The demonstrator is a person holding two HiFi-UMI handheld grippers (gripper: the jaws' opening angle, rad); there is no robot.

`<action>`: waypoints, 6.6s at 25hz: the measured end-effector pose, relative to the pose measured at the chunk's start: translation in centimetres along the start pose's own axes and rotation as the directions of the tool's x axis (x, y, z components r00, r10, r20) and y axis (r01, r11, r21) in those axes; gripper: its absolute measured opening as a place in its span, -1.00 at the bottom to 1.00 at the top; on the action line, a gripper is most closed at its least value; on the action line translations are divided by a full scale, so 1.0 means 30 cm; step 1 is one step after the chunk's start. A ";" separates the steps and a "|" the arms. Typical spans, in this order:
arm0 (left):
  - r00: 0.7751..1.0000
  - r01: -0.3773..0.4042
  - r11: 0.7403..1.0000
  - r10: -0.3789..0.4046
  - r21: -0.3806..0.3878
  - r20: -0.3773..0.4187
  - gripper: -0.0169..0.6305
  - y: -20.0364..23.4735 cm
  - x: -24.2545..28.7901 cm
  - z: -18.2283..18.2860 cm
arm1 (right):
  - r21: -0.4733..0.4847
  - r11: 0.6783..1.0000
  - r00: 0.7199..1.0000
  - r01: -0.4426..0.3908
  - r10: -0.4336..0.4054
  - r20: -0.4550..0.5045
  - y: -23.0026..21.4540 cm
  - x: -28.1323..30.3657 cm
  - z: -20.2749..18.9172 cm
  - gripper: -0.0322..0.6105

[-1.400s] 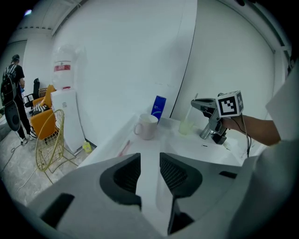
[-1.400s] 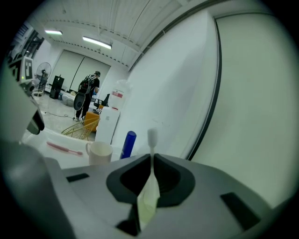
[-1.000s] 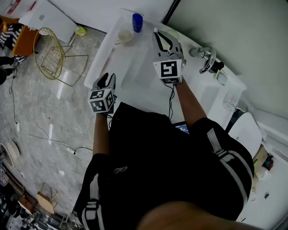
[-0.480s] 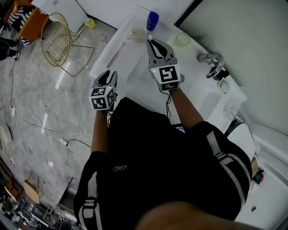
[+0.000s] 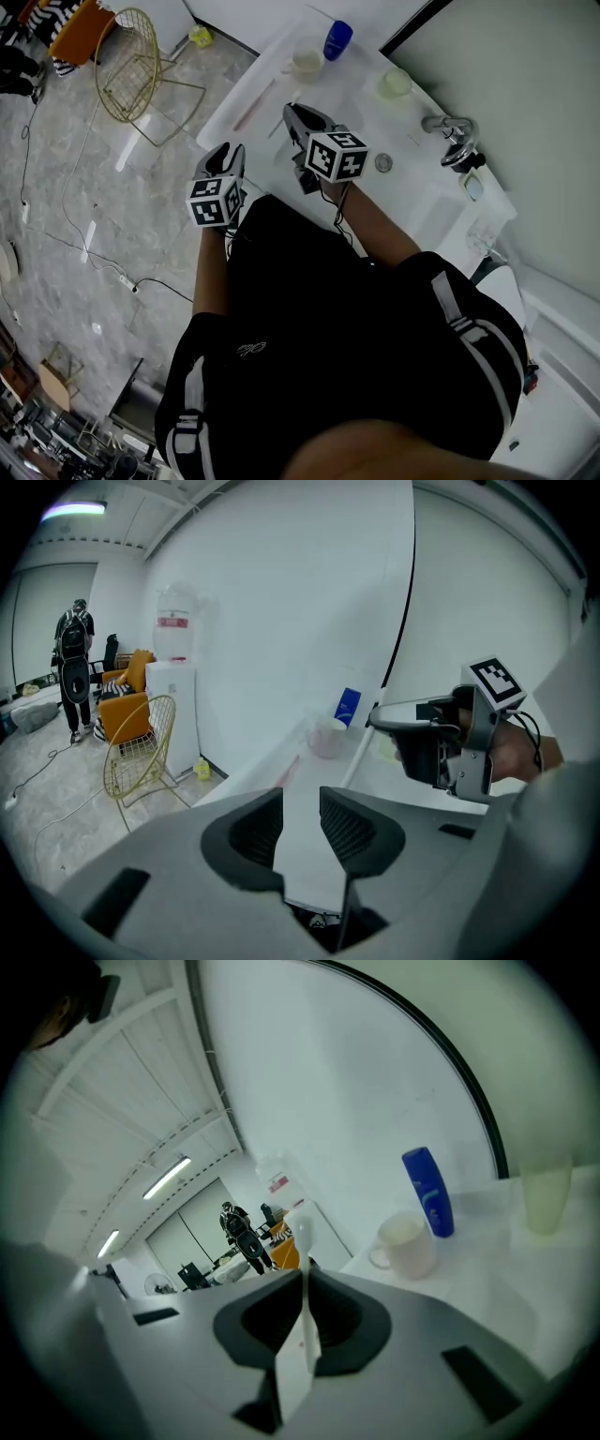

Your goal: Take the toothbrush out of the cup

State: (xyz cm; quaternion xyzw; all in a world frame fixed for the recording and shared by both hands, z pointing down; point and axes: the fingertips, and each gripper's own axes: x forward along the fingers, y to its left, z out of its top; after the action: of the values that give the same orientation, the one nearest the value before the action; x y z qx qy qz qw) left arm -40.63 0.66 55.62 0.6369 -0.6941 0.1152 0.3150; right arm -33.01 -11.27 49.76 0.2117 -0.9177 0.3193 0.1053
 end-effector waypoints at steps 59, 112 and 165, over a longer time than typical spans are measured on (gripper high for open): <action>0.880 0.450 0.885 -0.419 0.114 -0.224 -0.55 -0.355 0.403 0.032 | 0.276 0.852 0.894 0.445 -0.438 -0.091 -0.480 -0.159 -0.260 -0.58; 0.614 0.787 0.525 -0.617 0.323 -0.493 -0.57 -1.901 0.315 -0.401 | 0.339 0.437 0.372 0.833 -0.896 0.242 -0.958 -2.155 -0.388 -0.56; 0.659 0.747 0.588 -0.592 0.312 -0.463 -0.57 -1.950 0.343 -0.459 | 0.340 0.386 0.286 0.858 -0.907 0.308 -1.213 -2.343 -0.266 -0.81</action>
State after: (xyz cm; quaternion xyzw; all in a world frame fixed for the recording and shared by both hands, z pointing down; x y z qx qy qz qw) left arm 19.46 -9.46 58.18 0.8829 -0.2879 0.2518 0.2724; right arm 46.47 -9.35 52.54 0.7546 -0.6243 0.1986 0.0381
